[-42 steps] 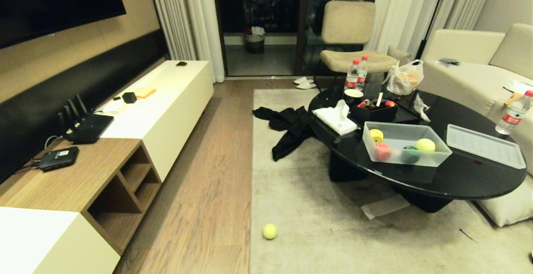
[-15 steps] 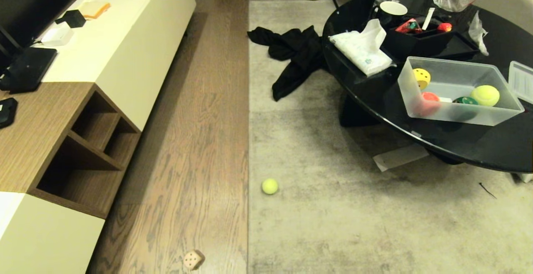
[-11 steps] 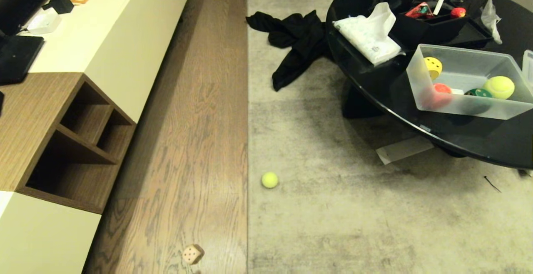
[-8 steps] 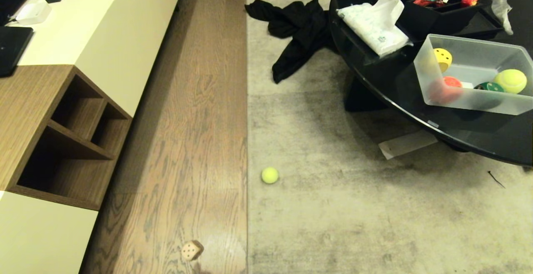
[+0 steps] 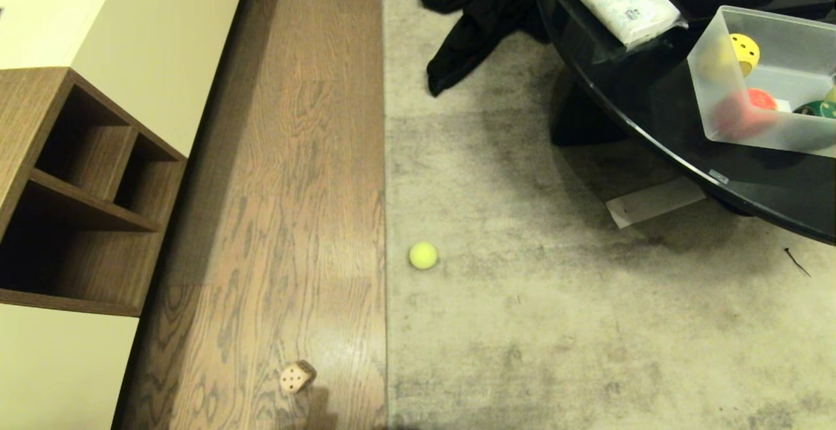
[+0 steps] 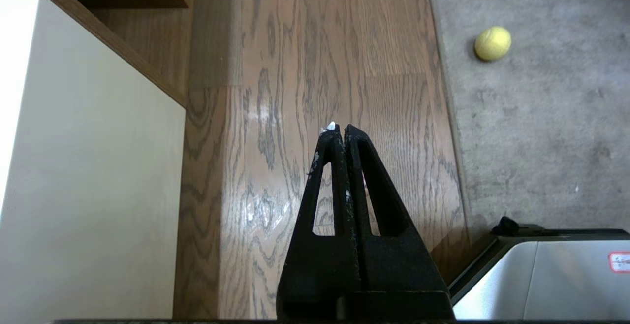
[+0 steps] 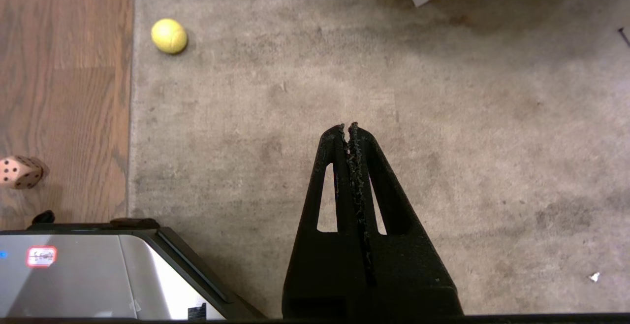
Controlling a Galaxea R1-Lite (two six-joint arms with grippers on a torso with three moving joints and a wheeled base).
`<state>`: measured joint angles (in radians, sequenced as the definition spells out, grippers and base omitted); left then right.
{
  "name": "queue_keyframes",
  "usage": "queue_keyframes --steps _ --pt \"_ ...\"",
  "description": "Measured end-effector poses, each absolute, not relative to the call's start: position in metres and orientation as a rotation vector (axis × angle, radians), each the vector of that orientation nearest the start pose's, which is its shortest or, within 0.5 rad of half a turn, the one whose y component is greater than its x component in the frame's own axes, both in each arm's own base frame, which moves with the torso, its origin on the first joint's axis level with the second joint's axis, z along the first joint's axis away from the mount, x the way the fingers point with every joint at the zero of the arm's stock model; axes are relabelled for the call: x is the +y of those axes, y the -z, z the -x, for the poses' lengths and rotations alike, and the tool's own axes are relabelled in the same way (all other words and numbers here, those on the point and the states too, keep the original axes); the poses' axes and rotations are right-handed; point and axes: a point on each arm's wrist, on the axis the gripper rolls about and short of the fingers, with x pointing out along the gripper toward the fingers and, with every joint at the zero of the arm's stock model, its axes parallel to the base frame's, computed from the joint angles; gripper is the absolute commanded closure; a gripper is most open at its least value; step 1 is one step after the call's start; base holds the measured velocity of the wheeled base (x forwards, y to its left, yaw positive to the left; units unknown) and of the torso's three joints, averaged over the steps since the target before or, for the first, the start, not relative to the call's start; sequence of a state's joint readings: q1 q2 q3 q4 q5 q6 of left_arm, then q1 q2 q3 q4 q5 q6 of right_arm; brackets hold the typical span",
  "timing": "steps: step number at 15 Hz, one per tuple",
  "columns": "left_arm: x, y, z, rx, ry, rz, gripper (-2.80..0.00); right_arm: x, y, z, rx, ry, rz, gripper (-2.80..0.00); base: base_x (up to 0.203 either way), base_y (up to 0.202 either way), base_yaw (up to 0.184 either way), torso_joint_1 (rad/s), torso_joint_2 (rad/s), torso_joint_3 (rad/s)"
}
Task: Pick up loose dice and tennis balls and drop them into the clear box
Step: Find toys out of the box
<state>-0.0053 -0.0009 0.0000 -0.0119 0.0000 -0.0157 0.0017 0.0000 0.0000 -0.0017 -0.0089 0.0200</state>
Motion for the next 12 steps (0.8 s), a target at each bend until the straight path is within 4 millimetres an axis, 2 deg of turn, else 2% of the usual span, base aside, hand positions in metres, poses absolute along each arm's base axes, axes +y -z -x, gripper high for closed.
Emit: queue_keyframes --steps 12 --pt "0.0001 -0.0767 0.0229 -0.013 0.005 0.016 0.0 -0.0002 -0.0757 0.0228 -0.002 0.007 -0.02 0.0 0.0 0.0 0.0 0.002 0.0 -0.197"
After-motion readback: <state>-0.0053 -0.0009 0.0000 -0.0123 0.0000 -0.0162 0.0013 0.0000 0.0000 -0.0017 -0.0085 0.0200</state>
